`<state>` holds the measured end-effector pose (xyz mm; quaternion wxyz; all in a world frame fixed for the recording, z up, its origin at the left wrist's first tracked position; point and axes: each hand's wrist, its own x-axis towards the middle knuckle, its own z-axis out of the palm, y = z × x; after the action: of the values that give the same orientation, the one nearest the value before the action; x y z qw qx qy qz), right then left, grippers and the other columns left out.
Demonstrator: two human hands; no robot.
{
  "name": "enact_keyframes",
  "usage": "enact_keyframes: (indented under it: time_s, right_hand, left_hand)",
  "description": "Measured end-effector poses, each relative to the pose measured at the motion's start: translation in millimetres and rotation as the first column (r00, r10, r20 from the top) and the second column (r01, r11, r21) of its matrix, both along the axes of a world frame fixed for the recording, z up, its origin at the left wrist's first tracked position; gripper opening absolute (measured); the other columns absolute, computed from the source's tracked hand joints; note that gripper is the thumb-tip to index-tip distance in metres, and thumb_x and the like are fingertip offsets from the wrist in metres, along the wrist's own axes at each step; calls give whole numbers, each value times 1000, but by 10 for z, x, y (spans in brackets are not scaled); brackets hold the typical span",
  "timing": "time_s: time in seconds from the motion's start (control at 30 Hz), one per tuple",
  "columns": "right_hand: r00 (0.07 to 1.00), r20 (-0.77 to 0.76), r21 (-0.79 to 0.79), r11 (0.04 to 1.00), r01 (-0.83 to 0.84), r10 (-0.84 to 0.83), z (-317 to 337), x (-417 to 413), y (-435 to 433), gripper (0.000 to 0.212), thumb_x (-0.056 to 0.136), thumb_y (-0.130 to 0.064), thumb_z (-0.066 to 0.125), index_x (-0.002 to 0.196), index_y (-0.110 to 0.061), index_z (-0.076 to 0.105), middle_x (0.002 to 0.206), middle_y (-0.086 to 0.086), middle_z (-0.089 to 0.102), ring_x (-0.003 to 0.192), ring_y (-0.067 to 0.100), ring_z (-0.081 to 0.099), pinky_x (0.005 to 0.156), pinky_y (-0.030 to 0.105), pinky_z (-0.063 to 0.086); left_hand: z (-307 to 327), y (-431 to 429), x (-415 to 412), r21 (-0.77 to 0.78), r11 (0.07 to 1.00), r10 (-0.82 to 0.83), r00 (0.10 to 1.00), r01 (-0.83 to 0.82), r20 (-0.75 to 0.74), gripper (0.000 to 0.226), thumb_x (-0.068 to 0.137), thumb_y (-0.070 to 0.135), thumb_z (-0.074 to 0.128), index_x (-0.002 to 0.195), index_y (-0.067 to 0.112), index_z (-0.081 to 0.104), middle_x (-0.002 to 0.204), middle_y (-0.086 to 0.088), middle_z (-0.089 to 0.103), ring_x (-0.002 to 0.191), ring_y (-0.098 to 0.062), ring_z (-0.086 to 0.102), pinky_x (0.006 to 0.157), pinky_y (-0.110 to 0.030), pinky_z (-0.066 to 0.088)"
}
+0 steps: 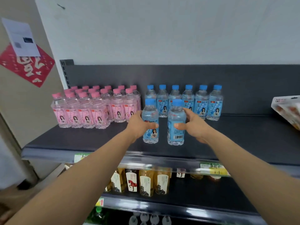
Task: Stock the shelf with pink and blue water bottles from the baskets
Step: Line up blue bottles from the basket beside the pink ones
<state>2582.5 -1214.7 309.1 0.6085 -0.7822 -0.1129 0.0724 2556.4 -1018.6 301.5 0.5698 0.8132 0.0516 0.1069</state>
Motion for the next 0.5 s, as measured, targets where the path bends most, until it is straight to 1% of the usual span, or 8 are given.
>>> enact_keyframes:
  time_s: [0.07,0.1,0.17,0.23,0.3,0.33,0.4,0.5]
  right_hand:
    - [1000,14,-17,1000,26,-26,-42,56,35,81,80,-1,70,145,-23,27,129,0,52,115,19,52,95,35,43]
    - [998,27,-52,997,62,-60,-81,72,76,88,76,-8,76,145,-25,24,135,3,47,117,21,49,99,38,43]
    - [984,50,-201,963,179,-173,-169,52,197,102,65,-30,85,144,-27,20,143,8,30,128,28,38,108,46,37]
    - [946,95,-283,903,324,-310,-252,19,314,105,61,-40,86,140,-21,19,140,11,26,131,32,32,109,46,36]
    - [910,175,-221,886,407,-375,-282,27,360,90,62,-34,87,128,-16,27,132,10,36,123,31,41,103,44,42]
    - [908,183,-170,898,406,-377,-285,65,344,80,64,-26,86,121,-16,29,127,9,41,117,29,47,99,43,45]
    - [943,102,-73,943,324,-316,-245,129,277,68,72,-10,80,118,-16,30,121,7,49,108,24,54,92,36,48]
    - [975,-46,-1,976,216,-216,-261,260,205,63,78,0,73,129,-9,37,125,4,53,110,22,54,97,34,44]
  left_hand:
    - [-5,9,32,3,1000,-1,1000,1,4,63,70,5,80,124,6,47,110,-4,62,97,-17,60,82,-26,45]
    - [-8,13,30,7,1000,-1,1000,1,6,65,71,3,79,125,6,44,108,-2,59,99,-17,59,83,-26,45]
    - [-57,34,20,18,1000,5,1000,-5,-14,67,72,0,78,125,6,37,104,-1,54,95,-15,55,83,-25,45]
    - [-138,70,26,31,1000,-1,999,2,-46,62,71,1,79,116,9,37,105,-4,55,91,-14,55,82,-26,46]
    - [-189,114,65,40,999,-16,998,19,-62,58,69,4,81,112,8,42,109,-5,60,92,-15,57,83,-28,48]
    - [-199,143,96,46,999,-25,997,29,-71,58,69,5,82,114,7,45,111,-5,61,93,-15,58,84,-28,48]
    - [-190,196,159,59,997,-43,996,48,-82,59,69,6,81,118,6,48,115,-4,63,95,-16,60,85,-28,48]
    - [-200,263,251,61,997,-40,996,45,-82,59,71,7,80,121,4,50,120,-6,63,99,-18,60,85,-26,48]
